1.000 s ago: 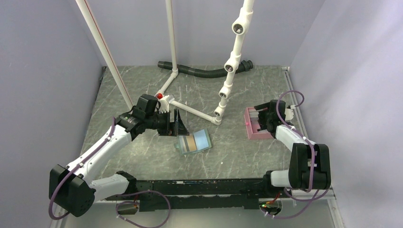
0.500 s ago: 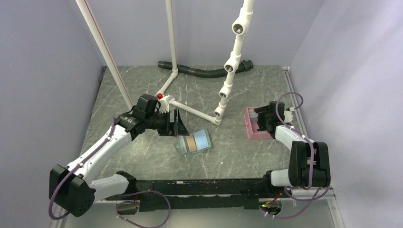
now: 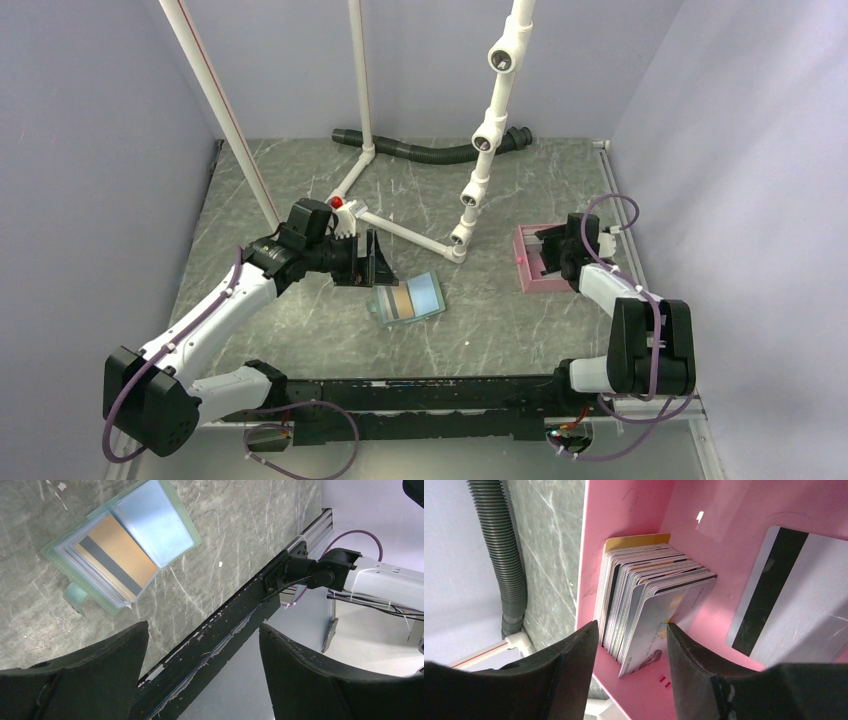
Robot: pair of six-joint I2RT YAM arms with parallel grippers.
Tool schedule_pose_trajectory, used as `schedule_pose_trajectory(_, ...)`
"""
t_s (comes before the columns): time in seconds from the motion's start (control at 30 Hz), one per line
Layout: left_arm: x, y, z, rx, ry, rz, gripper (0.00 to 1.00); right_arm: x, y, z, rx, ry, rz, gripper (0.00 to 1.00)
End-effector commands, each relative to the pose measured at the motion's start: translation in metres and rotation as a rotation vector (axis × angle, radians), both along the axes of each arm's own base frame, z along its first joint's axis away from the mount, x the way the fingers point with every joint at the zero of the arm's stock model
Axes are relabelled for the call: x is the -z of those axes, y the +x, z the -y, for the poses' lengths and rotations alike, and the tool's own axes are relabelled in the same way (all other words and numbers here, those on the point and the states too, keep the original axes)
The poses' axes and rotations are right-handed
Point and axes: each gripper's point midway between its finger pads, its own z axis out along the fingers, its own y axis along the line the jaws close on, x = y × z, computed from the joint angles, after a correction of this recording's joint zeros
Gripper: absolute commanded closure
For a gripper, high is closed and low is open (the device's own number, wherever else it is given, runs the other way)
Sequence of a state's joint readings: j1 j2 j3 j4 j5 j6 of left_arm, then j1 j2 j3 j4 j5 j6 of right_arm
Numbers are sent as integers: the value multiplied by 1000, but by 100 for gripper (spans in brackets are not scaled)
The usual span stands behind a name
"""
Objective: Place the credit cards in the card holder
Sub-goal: Pick up the credit card from the storage box.
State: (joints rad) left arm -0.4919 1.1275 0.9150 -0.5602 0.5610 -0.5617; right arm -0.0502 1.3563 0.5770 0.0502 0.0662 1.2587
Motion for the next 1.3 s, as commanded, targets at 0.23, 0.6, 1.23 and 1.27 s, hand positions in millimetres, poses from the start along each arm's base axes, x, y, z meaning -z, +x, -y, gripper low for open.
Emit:
schedule_pose_trajectory(0.23,-25,0,4,23,-51,63,14,-41,16,2,12,5,111,54)
schedule_pose_trajectory(0.6,-25,0,4,24,-53,63,14,-40,15,3,29,15,81,73)
schedule_pose_trajectory(1.23,-21,-1,7,28,-68,45,14,-63,-12,6,69,31,-81,100)
schedule_pose_trajectory(1.27,-20,-1,7,28,-68,41,13,-66,-17,6,52,9,-88,100)
